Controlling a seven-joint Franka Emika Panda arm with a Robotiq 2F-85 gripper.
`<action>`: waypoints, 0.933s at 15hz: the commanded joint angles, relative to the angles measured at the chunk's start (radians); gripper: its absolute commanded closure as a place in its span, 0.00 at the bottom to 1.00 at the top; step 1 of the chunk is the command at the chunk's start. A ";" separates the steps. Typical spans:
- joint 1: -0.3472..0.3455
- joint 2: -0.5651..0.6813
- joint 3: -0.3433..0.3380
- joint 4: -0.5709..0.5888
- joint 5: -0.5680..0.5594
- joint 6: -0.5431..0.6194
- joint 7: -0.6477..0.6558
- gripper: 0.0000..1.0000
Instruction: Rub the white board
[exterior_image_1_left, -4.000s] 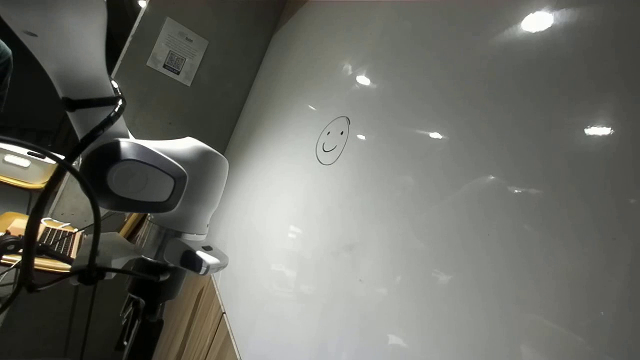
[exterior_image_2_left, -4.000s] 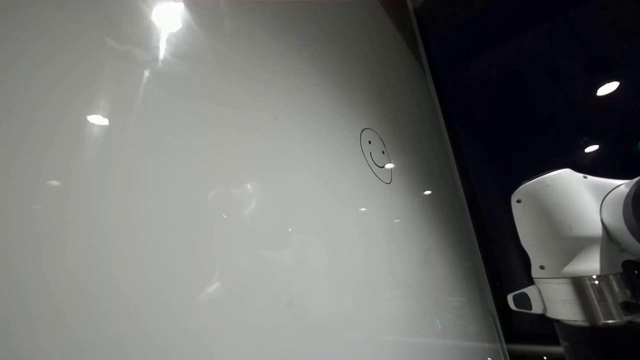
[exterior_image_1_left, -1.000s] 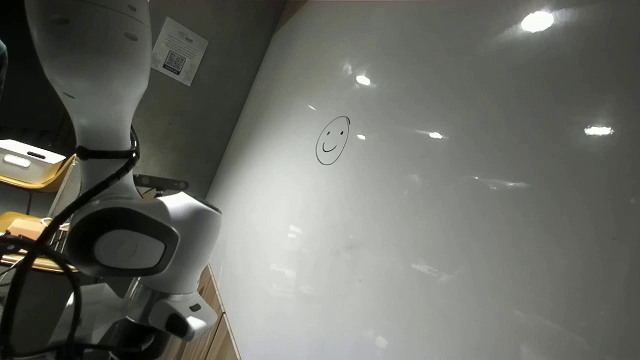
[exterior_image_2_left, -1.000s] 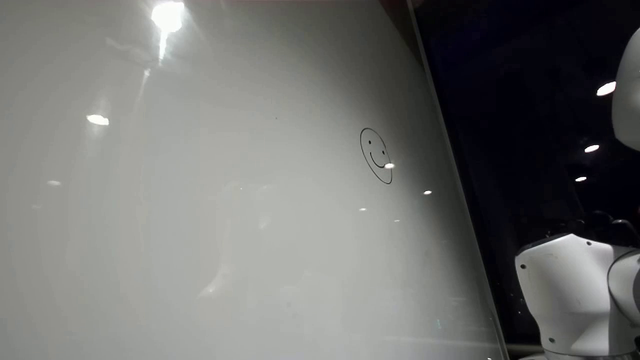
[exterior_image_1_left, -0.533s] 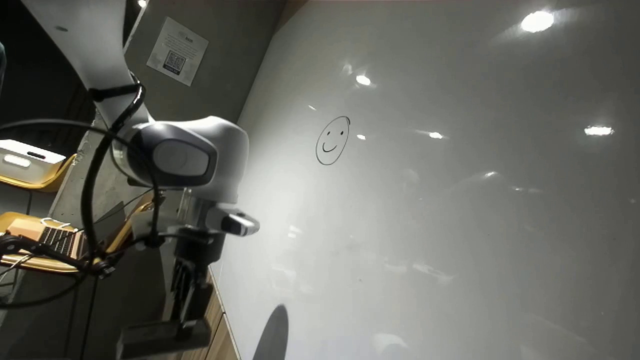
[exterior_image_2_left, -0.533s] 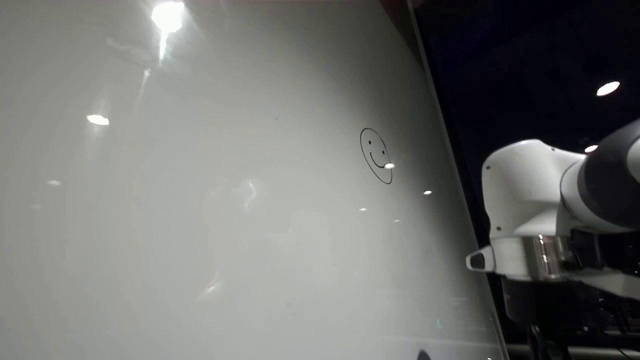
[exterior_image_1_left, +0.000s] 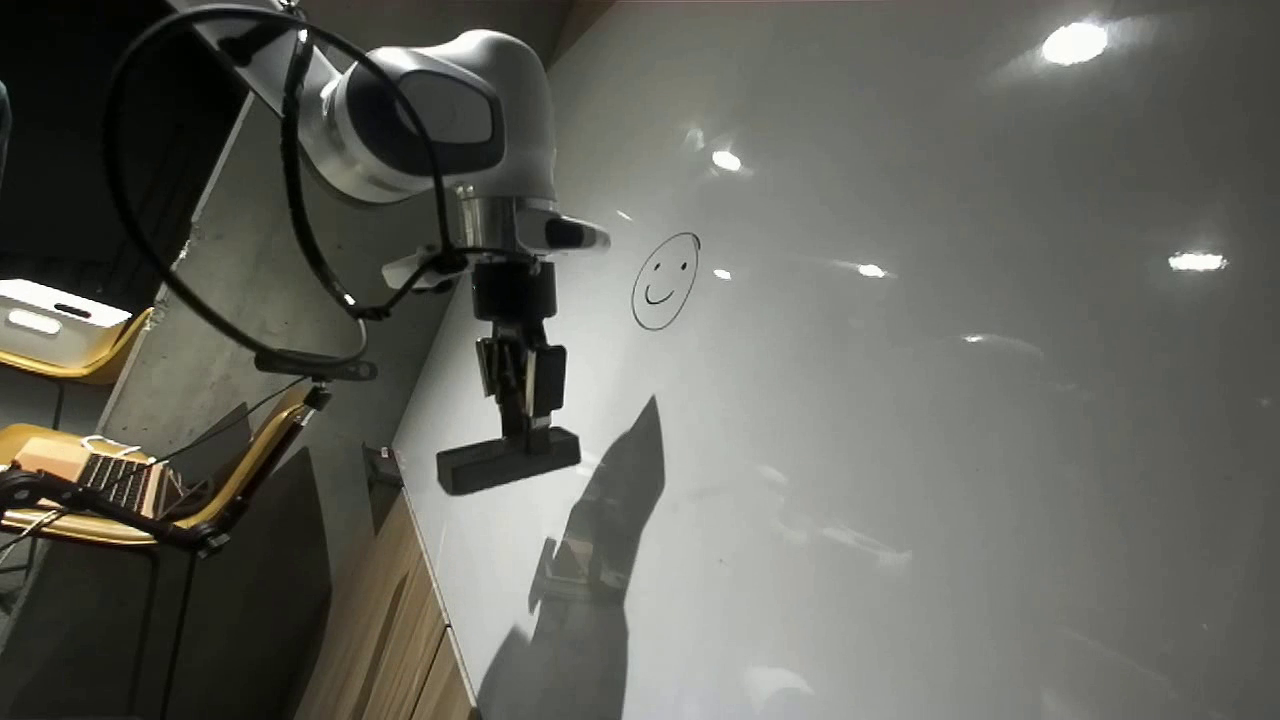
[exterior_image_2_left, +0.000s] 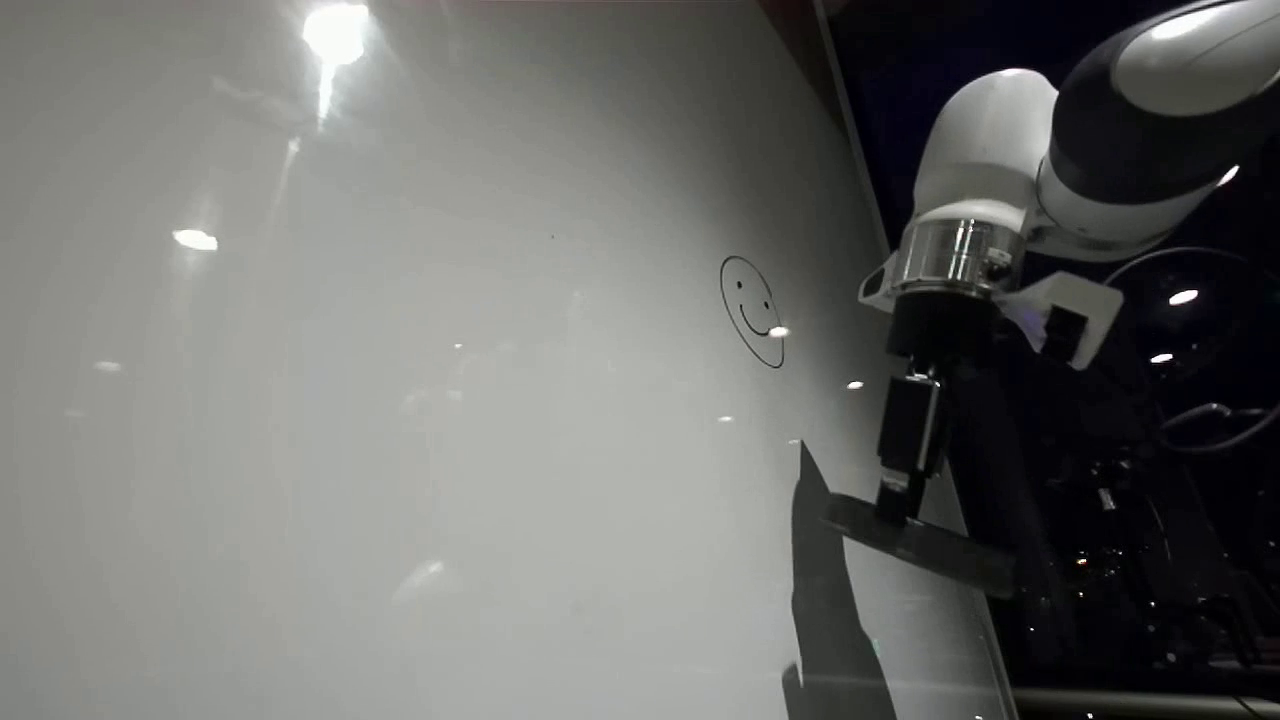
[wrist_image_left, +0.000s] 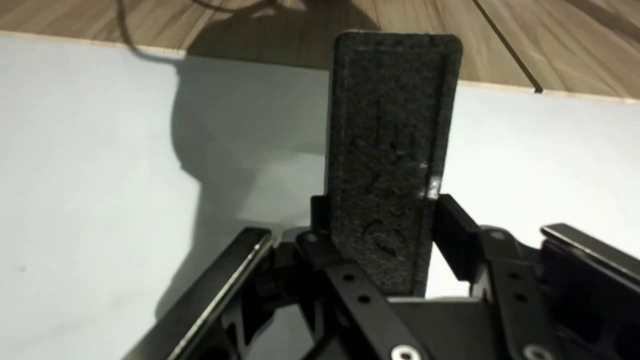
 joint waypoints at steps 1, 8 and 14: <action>-0.013 0.014 0.002 0.108 0.019 -0.001 0.010 0.71; -0.026 0.040 0.011 0.237 0.019 -0.013 0.035 0.71; -0.036 0.044 0.030 0.327 -0.002 -0.068 0.065 0.71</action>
